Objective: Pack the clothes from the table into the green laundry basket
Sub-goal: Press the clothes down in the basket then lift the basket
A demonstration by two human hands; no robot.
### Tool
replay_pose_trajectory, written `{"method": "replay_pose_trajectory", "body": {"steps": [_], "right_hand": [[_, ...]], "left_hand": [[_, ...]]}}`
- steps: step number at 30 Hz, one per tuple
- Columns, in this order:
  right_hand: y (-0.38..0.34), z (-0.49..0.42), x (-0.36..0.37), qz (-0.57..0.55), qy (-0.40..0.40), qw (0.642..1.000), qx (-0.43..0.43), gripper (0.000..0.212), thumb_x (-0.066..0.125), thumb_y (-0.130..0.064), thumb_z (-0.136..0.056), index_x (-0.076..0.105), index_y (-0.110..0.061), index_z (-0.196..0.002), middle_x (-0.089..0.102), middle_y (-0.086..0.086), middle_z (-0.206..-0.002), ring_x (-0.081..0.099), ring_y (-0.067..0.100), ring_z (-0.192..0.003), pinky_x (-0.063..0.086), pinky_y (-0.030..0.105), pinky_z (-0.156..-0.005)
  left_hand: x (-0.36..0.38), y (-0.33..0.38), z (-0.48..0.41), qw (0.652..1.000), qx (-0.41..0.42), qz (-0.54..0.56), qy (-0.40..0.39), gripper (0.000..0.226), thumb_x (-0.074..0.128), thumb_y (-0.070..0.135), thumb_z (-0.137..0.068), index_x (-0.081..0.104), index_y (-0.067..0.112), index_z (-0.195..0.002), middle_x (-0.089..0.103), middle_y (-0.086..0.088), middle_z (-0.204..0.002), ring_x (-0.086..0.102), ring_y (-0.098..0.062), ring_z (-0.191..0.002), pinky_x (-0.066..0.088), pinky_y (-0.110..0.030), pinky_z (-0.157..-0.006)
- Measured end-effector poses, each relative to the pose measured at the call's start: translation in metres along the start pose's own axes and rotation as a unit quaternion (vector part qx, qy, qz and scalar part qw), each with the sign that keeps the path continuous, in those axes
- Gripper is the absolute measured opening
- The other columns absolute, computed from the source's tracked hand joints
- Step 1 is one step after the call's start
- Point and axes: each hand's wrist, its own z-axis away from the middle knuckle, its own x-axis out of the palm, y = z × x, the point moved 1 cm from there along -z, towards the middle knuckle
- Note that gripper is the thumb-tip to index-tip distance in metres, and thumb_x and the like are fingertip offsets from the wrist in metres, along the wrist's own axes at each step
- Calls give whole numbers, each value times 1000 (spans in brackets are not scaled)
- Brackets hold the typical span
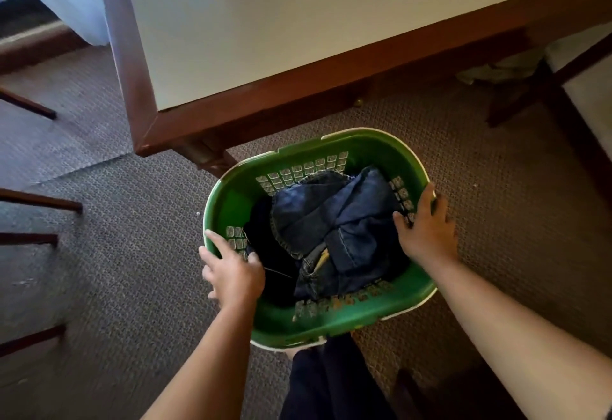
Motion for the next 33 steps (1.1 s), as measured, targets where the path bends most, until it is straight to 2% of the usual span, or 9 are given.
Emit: {"method": "replay_pose_trajectory", "body": {"steps": [4, 7, 9, 13, 19, 22, 24, 28, 33], "right_hand": [[1, -6, 5, 17, 27, 999, 5, 86, 45, -56, -98, -13, -31, -156, 14, 21, -162, 33, 53, -135, 40, 63, -104], [3, -9, 4, 6, 43, 999, 7, 81, 46, -48, -99, -9, -34, -156, 35, 32, -144, 47, 51, -121, 48, 57, -95], [4, -15, 5, -36, 42, 998, 39, 76, 48, -42, -100, -1, -31, -157, 43, 32, -135, 51, 50, -117, 49, 54, -93], [10, -27, 1, -119, 31, 984, 130, 41, 50, -35, -99, 40, -12, -131, 58, 31, -121, 60, 49, -107, 53, 51, -88], [26, 13, -15, -151, 82, 980, 102, 29, 51, -31, -100, 53, -8, -119, 68, 26, -101, 66, 46, -92, 55, 46, -77], [30, 42, -25, -178, 93, 973, 109, 37, 53, -37, -98, 54, -17, -129, 70, 20, -104, 67, 43, -94, 57, 51, -81], [32, 64, -32, -200, 101, 969, 101, 29, 53, -37, -98, 57, -19, -120, 70, 17, -100, 67, 41, -91, 58, 52, -81], [26, 115, -41, -213, 94, 965, 118, 32, 53, -38, -99, 59, -16, -122, 68, 16, -107, 66, 39, -97, 57, 52, -85], [0, 180, -41, -229, 109, 955, 150, 40, 55, -41, -98, 59, -14, -127, 67, 15, -118, 65, 38, -106, 55, 52, -90]], "left_hand": [[-1, 6, -5, 999, -29, 15, 16, 94, 59, 35, -98, -11, 31, -160, 10, -5, -167, 33, -46, -140, 31, -70, -107], [-6, 6, -19, 996, -76, 37, 19, 88, 60, 36, -97, -4, 32, -158, 33, -16, -156, 43, -47, -133, 37, -68, -106], [-10, -2, -32, 993, -99, 55, 13, 71, 61, 34, -95, 21, 22, -152, 54, -23, -133, 55, -47, -122, 47, -59, -101], [-17, -28, -53, 981, -124, 143, -52, 40, 71, 39, -70, 64, 12, -99, 73, -18, -91, 72, -39, -88, 61, -52, -85], [-35, -45, -22, 957, -136, 250, -64, 23, 74, 19, -70, 64, 15, -90, 72, -18, -88, 72, -36, -80, 62, -59, -77], [-51, -50, 0, 951, -131, 278, -42, 19, 71, 12, -73, 62, 13, -90, 69, -18, -87, 67, -33, -75, 60, -52, -74], [-66, -55, 14, 948, -124, 292, -36, 24, 68, 11, -67, 62, 12, -89, 67, -18, -85, 63, -30, -72, 57, -48, -68], [-104, -76, 35, 949, -107, 293, -41, 28, 65, 7, -63, 62, 11, -90, 68, -19, -88, 65, -32, -76, 60, -56, -73], [-161, -111, 50, 952, -76, 292, -46, 27, 63, -1, -69, 62, 9, -94, 65, -16, -85, 61, -30, -74, 54, -41, -65]]}}
